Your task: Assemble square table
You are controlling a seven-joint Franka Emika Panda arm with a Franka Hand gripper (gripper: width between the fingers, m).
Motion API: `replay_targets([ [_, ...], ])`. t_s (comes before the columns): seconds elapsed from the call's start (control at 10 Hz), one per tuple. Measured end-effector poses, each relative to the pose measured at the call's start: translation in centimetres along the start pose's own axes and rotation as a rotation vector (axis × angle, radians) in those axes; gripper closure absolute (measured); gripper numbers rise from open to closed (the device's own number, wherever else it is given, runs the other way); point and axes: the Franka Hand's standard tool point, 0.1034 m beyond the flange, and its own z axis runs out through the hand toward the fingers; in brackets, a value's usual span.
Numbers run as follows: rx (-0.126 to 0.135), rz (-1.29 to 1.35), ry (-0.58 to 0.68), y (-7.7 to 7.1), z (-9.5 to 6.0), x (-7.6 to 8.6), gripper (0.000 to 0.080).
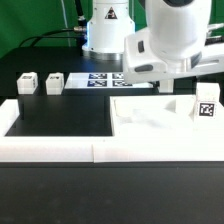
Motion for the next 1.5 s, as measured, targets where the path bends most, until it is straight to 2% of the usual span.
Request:
replay_targets([
  [0.1, 0.015, 0.011, -0.117, 0.0, 0.2, -0.8, 0.0151],
  [0.2, 0.016, 0.011, -0.097, 0.1, -0.1, 0.5, 0.0151],
  [0.5, 0.018, 0.014, -0.099, 0.3, 0.0, 0.3, 0.0151],
  [0.6, 0.011, 0.024, -0.102, 0.3, 0.1, 0.3, 0.0151],
  [0.8, -0.055, 0.088, -0.142, 0.3, 2.0, -1.1, 0.0151],
  [0.9, -0.065, 0.093, -0.153, 0.2, 2.8, -1.5, 0.0151],
  [1.2, -0.07, 0.127, -0.163, 0.6, 5.1, -2.0, 0.0151],
  [1.5, -0.068, 0.131, -0.168, 0.6, 5.3, -2.1, 0.0151],
])
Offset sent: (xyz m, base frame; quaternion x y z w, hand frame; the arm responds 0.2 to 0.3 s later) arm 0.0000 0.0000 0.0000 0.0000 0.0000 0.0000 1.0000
